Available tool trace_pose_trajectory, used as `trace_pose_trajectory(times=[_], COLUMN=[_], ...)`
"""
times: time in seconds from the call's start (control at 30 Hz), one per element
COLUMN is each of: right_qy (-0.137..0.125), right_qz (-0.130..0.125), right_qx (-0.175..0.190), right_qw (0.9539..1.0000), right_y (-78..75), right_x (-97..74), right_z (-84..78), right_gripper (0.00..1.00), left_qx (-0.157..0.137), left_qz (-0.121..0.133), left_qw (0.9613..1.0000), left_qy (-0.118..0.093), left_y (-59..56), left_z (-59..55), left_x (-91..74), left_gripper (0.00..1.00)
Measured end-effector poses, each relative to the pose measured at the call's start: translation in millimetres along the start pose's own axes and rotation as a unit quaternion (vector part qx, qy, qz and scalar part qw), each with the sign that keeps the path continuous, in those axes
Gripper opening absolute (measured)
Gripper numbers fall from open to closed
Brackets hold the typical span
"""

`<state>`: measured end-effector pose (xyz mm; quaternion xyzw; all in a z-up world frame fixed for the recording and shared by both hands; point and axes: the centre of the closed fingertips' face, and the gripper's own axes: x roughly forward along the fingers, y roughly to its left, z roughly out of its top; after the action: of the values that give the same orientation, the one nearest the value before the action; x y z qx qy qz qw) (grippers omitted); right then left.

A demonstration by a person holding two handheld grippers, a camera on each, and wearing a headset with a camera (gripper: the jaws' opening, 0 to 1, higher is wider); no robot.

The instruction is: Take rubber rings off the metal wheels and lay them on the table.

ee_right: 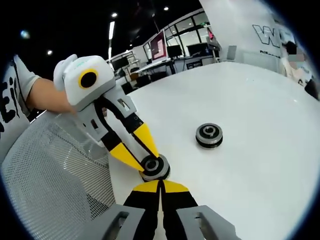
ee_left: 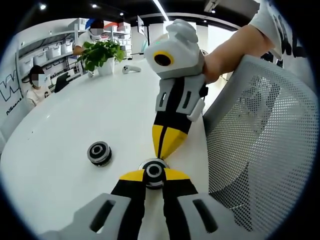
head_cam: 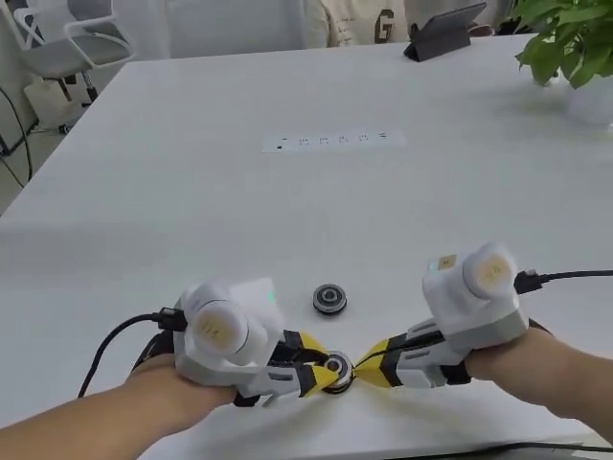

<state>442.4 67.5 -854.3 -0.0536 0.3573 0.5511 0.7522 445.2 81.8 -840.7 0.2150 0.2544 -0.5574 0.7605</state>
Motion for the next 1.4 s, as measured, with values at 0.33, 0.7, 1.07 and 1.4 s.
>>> trace_pose_trajectory(times=[0.33,0.7,1.07,1.4], right_qy=[-0.032,-0.037,-0.039,-0.041], right_qz=[0.005,0.019,0.032,0.045], right_qx=[0.052,0.041,0.031,0.029], right_qw=[0.9981,0.9983,0.9982,0.9977], right_y=[-0.7,8.3,14.1,18.3], right_x=[-2.5,0.1,3.5,1.6], right_z=[9.5,14.5,16.8,15.6], right_gripper=[0.0,0.0,0.0,0.0], left_qx=[0.001,0.004,0.003,0.0], left_qz=[0.006,0.013,0.012,0.012], left_qw=[1.0,0.9998,0.9999,0.9999], left_qy=[0.006,0.011,0.01,0.008], left_y=[-1.7,-2.1,-2.2,-1.9], left_z=[0.5,0.9,0.7,1.1], left_x=[0.8,2.0,2.4,2.6], left_gripper=[0.07,0.07,0.07,0.07])
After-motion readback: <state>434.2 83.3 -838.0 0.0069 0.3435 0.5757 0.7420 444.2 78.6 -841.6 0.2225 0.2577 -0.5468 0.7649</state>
